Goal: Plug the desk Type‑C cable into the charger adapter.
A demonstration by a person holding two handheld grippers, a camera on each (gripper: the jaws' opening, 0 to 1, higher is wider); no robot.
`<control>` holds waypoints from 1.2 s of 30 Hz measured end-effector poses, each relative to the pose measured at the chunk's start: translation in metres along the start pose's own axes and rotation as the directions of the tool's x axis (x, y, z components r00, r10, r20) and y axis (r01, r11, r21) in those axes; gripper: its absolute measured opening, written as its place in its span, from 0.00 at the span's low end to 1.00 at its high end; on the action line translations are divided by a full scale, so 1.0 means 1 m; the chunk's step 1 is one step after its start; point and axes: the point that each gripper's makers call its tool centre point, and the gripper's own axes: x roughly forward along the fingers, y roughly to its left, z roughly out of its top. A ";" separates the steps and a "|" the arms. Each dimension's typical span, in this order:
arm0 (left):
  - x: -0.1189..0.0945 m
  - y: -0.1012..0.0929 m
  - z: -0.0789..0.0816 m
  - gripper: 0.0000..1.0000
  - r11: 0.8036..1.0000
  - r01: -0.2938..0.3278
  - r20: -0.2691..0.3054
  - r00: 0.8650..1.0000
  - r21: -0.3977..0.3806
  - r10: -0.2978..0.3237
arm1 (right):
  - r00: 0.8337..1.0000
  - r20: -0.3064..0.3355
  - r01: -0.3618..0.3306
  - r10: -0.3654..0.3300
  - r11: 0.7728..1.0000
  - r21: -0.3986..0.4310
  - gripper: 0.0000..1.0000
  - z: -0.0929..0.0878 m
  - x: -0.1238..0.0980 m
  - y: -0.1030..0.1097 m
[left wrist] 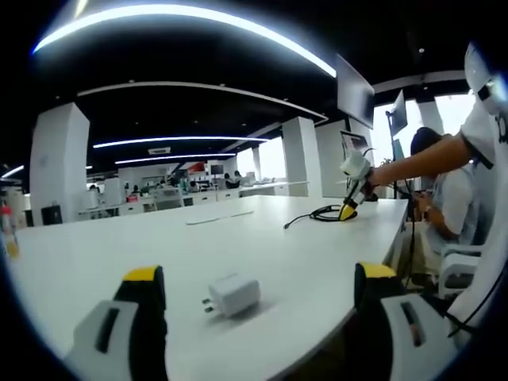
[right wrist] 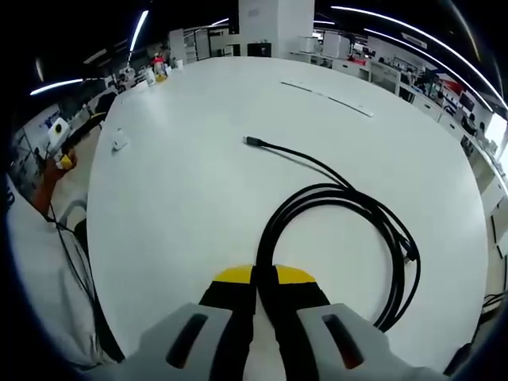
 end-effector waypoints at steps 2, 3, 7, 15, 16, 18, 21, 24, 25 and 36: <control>0.000 -0.001 0.000 0.99 1.000 0.003 0.000 1.000 0.002 -0.003 | 1.000 -0.001 -0.004 0.004 1.000 -0.002 0.06 -0.001 0.000 0.005; 0.001 -0.001 0.000 0.99 1.000 0.004 0.000 1.000 0.003 -0.004 | 1.000 -0.001 -0.006 0.006 1.000 -0.003 0.06 -0.001 -0.001 0.007; 0.001 -0.001 0.001 0.99 1.000 0.004 0.001 1.000 0.001 -0.004 | 1.000 0.004 -0.017 0.017 1.000 0.003 0.06 0.000 0.000 0.006; 0.000 -0.002 0.000 0.99 1.000 0.005 -0.001 1.000 0.001 -0.005 | 1.000 0.008 -0.022 0.022 1.000 0.007 0.06 -0.004 -0.003 0.020; 0.000 -0.002 0.000 0.99 1.000 0.005 -0.001 1.000 0.001 -0.005 | 1.000 0.010 -0.022 0.022 1.000 0.006 0.06 -0.005 -0.003 0.024; 0.000 -0.003 -0.001 0.99 1.000 0.006 -0.003 1.000 0.000 -0.006 | 1.000 0.012 -0.026 0.025 1.000 0.008 0.06 -0.005 -0.003 0.022; 0.000 -0.003 -0.001 0.99 1.000 0.005 -0.003 1.000 0.001 -0.005 | 0.999 0.015 -0.035 0.035 0.999 0.015 0.06 -0.005 -0.003 0.027; -0.001 -0.003 -0.001 0.99 1.000 0.006 -0.003 1.000 0.000 -0.006 | 0.999 0.019 -0.044 0.043 0.999 0.019 0.06 -0.005 -0.003 0.028; 0.000 -0.002 -0.003 0.99 1.000 0.005 -0.004 1.000 0.000 -0.005 | 0.999 0.020 -0.044 0.044 0.999 0.022 0.06 -0.005 -0.003 0.031; 0.001 -0.002 -0.006 0.99 1.000 0.012 -0.014 1.000 -0.001 -0.012 | 0.998 0.026 -0.065 0.065 0.998 0.018 0.06 -0.004 -0.002 0.046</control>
